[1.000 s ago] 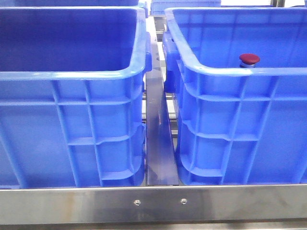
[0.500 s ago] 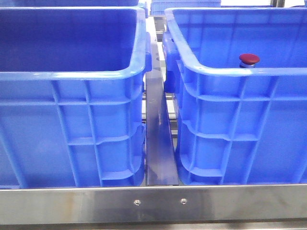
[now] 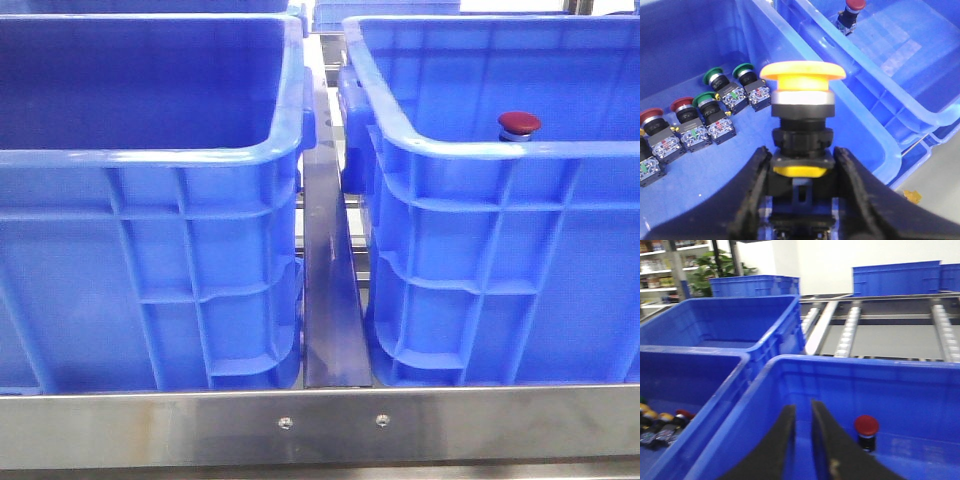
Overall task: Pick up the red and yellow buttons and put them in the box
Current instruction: 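Grasp a yellow-capped button with the left gripper and lift it, then hand the yellow button from the left gripper to the right gripper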
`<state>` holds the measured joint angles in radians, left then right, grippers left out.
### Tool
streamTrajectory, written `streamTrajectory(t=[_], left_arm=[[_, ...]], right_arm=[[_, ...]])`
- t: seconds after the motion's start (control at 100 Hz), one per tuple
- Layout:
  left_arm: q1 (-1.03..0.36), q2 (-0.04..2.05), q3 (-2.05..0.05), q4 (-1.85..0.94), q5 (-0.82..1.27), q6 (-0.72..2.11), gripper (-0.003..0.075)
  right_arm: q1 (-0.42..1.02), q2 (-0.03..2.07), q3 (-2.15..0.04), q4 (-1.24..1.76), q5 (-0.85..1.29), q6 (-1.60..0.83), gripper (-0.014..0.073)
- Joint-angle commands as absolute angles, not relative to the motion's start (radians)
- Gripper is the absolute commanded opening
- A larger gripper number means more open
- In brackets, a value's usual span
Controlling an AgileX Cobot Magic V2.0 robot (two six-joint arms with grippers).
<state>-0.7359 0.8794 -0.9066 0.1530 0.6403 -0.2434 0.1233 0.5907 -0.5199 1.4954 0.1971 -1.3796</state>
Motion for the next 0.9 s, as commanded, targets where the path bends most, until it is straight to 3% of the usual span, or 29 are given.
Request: streamTrajectory(t=[0.0,0.06,0.13,0.37,0.59,0.89], left_arm=[[-0.744,0.875,-0.934,0.164,0.565,-0.251,-0.0019],[-0.744,0.875,-0.934,0.164,0.565,-0.251,-0.0019],[-0.744,0.875,-0.934,0.164,0.565,-0.251,-0.0019],[-0.744,0.875,-0.934,0.164,0.565,-0.251,-0.0019],[-0.744,0.875,-0.934,0.164,0.565,-0.251,-0.0019],[-0.744,0.875,-0.934,0.164,0.565,-0.251,-0.0019]], right_arm=[[0.117,0.587,-0.542,1.531,0.257,-1.386,0.0391],[0.117,0.587,-0.542,1.572,0.295,-1.386,0.0512],[0.117,0.588,-0.542,1.635,0.343,-1.386,0.0574],[0.117,0.689,-0.543,1.915,0.692,-1.385,0.0570],[0.148,0.946,-0.627,1.920,1.030,-1.253,0.0570],[0.369,1.234,-0.844,1.920,1.027,-1.244,0.0570]])
